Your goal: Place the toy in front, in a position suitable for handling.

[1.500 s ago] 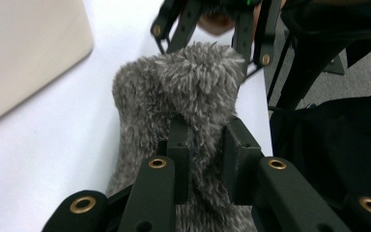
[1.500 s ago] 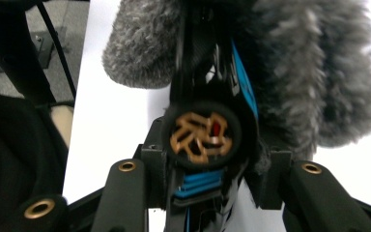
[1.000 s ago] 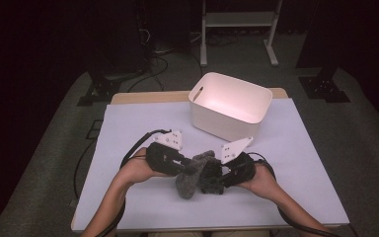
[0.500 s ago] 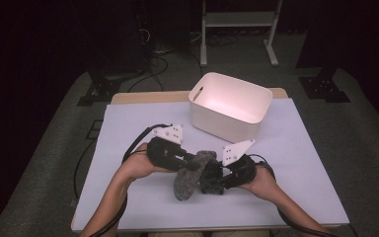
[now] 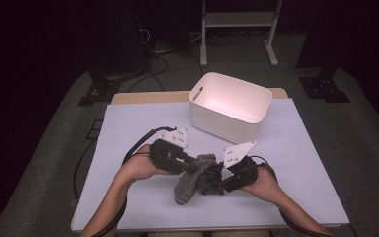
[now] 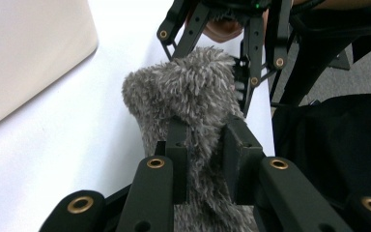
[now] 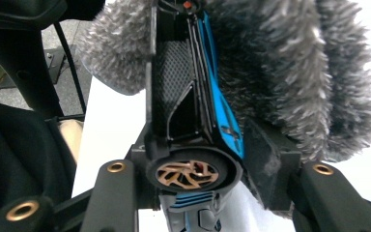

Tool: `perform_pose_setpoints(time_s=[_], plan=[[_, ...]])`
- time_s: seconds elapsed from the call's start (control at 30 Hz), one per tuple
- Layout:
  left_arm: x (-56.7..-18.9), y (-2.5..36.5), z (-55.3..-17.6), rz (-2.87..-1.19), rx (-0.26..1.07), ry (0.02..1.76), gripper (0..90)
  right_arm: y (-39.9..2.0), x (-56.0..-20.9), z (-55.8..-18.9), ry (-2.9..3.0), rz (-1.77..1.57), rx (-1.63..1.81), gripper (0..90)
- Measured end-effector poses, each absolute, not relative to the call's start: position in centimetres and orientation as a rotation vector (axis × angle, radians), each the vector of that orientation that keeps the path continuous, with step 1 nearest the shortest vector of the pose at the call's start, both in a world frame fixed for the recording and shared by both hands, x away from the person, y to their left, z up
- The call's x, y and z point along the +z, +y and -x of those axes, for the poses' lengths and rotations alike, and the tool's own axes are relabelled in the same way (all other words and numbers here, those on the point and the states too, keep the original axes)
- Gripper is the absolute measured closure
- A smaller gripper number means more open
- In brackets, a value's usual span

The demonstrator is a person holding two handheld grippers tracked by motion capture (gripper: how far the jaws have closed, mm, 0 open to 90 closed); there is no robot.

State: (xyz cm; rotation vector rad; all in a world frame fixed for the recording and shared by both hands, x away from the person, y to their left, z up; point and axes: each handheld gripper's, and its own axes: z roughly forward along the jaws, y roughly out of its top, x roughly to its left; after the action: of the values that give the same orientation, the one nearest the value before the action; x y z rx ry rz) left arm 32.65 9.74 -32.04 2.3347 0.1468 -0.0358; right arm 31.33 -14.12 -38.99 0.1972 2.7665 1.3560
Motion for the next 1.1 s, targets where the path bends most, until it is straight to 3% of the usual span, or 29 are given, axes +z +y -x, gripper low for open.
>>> perform_pose_setpoints(time_s=[0.43, 0.9, 1.1], plan=[[-31.8, 10.1, -32.7, -2.297, -0.064, 0.146, 75.2, -14.6, -39.3, -31.2, 2.729, -0.2, 1.388, 55.9], [-29.9, 6.3, -32.1, -2.378, -0.069, 0.024, 74.6, -13.1, -39.4, -31.1, 2.719, -0.171, 1.386, 56.1], [-29.7, 7.1, -32.3, -2.368, -0.047, 0.039, 74.4, -13.6, -39.4, -31.2, 2.718, -0.193, 1.395, 56.1]])
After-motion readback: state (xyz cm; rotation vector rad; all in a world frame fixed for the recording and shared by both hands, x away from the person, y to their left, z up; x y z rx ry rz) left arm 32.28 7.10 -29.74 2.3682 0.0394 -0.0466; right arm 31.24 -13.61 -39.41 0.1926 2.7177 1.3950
